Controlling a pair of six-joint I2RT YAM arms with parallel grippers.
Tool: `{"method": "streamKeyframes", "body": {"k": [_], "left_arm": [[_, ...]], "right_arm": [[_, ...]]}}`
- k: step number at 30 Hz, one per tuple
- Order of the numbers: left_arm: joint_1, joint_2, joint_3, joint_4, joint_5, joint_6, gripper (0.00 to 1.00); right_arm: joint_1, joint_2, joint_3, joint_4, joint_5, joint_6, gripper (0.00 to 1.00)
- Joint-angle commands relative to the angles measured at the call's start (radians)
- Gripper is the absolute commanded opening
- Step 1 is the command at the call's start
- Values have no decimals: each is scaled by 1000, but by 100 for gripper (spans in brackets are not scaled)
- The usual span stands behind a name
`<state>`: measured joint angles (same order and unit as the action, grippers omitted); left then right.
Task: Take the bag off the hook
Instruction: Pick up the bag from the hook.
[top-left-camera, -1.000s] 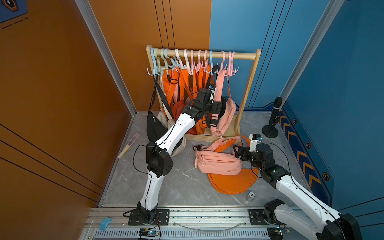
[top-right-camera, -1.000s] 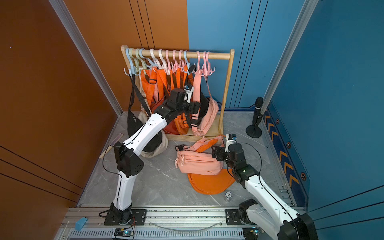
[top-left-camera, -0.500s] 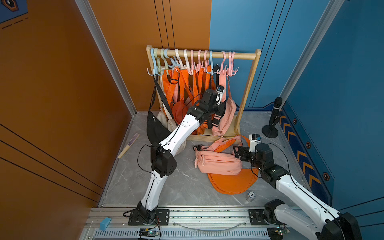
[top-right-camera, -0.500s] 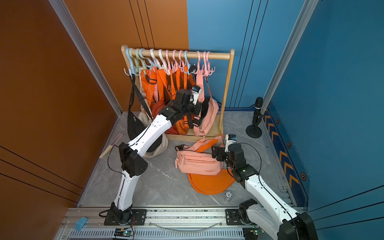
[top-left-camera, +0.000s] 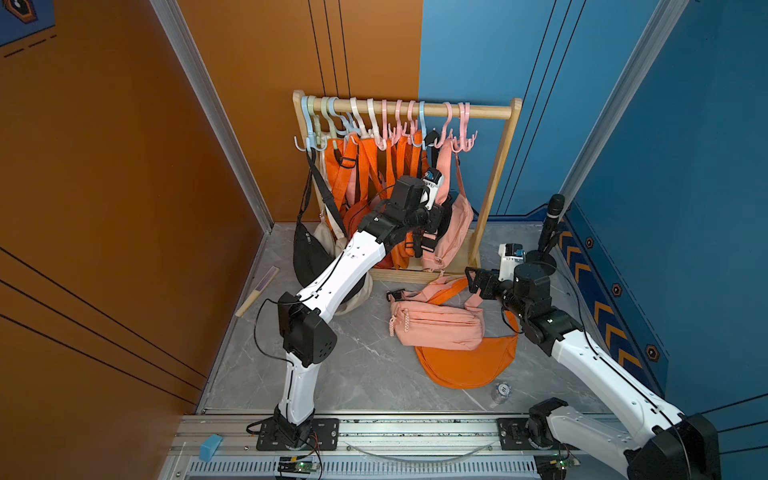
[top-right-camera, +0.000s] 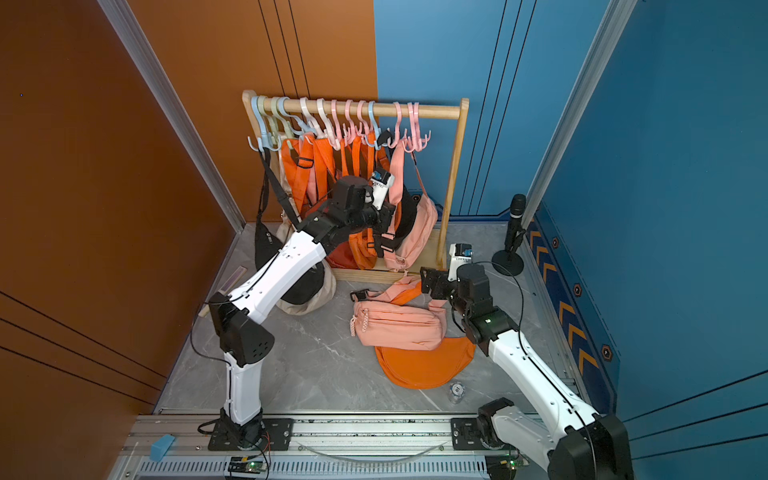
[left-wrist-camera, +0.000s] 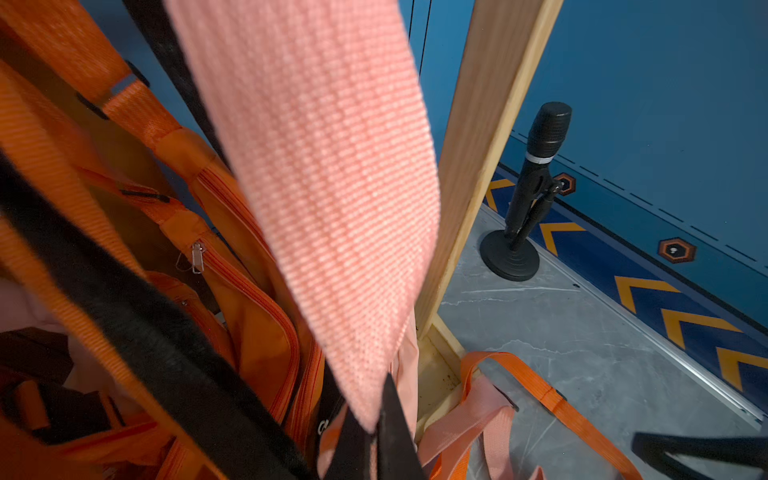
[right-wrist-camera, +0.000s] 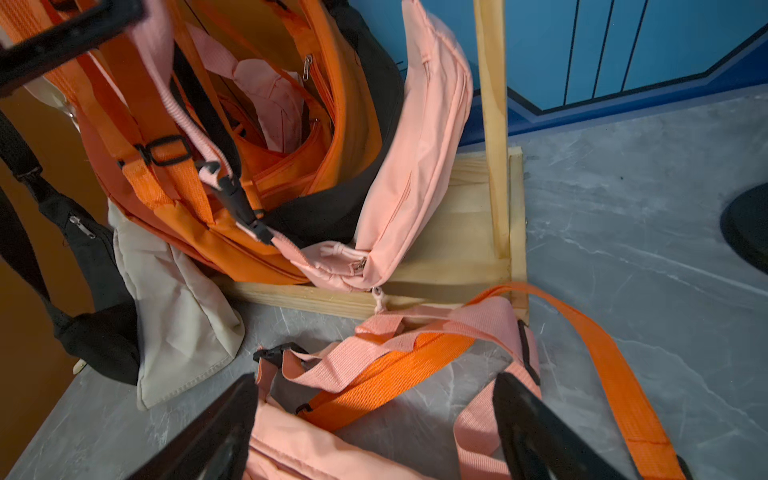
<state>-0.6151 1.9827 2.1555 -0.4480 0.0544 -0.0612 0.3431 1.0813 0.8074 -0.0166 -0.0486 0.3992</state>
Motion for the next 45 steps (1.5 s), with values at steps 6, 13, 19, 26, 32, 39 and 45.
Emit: {"method": "streamKeyframes", "body": {"k": [6, 13, 19, 26, 32, 39, 45], "left_arm": [[71, -125, -119, 75, 135, -53, 0], [103, -192, -187, 79, 173, -46, 0], [139, -255, -260, 131, 207, -72, 0], [162, -272, -283, 137, 216, -60, 0], [181, -270, -290, 143, 229, -65, 0], [195, -268, -307, 162, 236, -79, 0], [195, -258, -287, 164, 240, -92, 0]], "right_arm": [[-44, 222, 254, 14, -19, -61, 91], [-56, 415, 494, 4, -64, -114, 96], [-57, 562, 701, -28, -77, -177, 97], [-43, 718, 902, -45, -68, -219, 97], [-20, 839, 1064, -100, 0, -283, 95], [-19, 856, 1104, -95, -7, -270, 53], [-17, 784, 1006, -25, -26, -245, 9]]}}
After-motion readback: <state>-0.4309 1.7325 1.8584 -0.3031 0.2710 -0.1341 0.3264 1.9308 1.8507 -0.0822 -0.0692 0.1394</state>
